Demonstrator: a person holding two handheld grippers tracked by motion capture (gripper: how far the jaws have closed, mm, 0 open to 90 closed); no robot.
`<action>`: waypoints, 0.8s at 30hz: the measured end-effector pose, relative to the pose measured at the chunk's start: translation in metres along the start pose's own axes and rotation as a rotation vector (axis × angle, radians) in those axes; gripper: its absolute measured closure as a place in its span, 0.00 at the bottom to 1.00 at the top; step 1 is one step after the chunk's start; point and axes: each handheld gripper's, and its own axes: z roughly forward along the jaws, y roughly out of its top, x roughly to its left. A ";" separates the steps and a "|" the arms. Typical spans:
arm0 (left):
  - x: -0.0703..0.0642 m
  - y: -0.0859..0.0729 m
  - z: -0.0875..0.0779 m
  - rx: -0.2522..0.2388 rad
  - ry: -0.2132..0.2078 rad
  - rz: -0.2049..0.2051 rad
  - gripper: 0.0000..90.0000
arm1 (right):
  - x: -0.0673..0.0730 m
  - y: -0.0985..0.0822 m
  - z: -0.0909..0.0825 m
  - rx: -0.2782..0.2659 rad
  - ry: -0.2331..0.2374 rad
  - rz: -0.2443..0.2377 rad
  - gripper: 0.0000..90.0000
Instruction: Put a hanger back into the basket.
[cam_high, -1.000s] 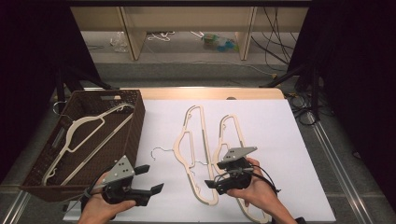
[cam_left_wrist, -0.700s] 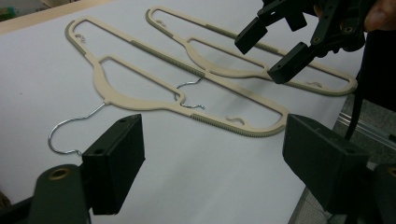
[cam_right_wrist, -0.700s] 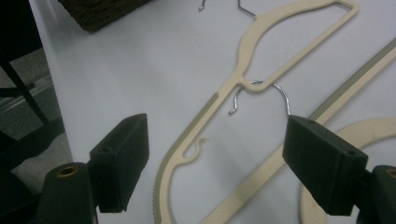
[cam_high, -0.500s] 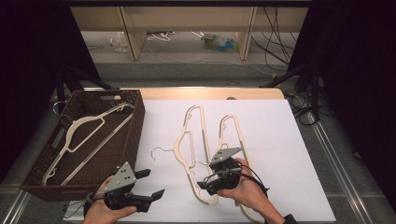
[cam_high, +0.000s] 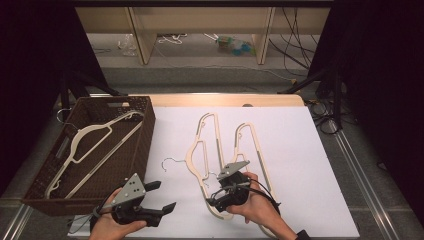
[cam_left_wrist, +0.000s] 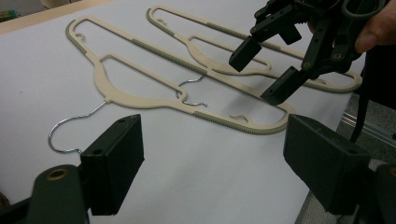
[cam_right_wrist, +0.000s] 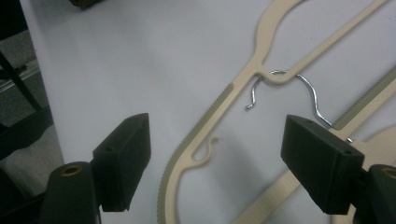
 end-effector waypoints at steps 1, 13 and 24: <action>0.000 0.000 0.000 0.005 0.001 0.002 0.23 | -0.002 0.001 0.001 0.006 -0.010 0.012 0.29; -0.001 -0.002 0.002 0.011 -0.013 0.006 0.22 | -0.031 -0.003 0.008 0.126 -0.137 0.103 0.42; -0.002 -0.003 0.003 0.020 -0.019 0.000 0.22 | -0.029 -0.001 0.023 0.199 -0.147 0.080 0.51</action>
